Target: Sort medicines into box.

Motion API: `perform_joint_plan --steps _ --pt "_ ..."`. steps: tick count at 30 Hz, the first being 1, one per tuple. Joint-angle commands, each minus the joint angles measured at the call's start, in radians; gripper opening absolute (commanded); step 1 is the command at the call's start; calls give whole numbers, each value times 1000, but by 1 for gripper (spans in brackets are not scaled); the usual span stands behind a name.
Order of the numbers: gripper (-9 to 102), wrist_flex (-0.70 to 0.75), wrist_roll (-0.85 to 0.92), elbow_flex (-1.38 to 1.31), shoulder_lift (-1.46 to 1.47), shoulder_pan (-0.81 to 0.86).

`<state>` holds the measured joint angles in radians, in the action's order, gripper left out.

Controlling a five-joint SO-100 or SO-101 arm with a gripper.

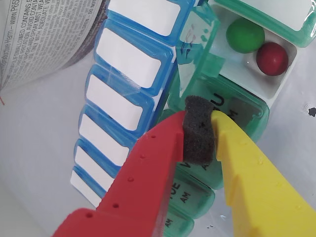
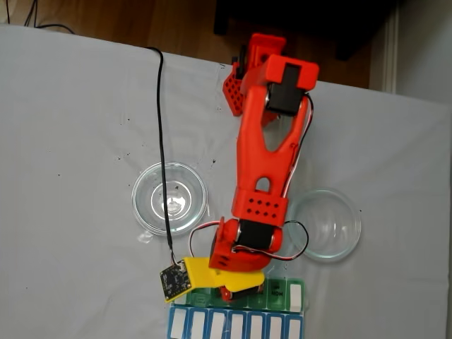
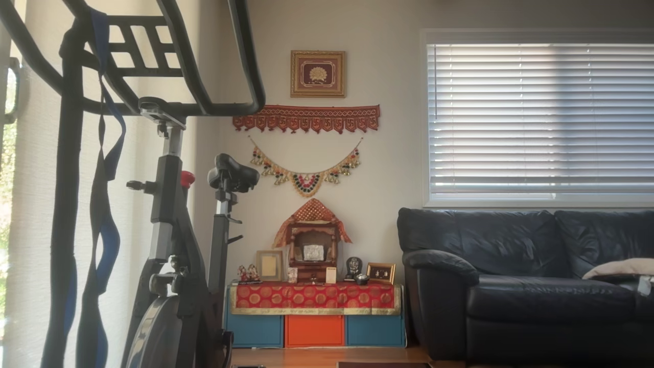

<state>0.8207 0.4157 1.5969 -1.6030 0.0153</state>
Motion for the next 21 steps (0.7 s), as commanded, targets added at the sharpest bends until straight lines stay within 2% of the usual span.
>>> perform_joint_plan --steps 1,14,21 --pt "1 -6 31 -9 -5 -12" --pt "1 41 109 43 31 0" --pt "1 78 -37 -46 -49 -6"
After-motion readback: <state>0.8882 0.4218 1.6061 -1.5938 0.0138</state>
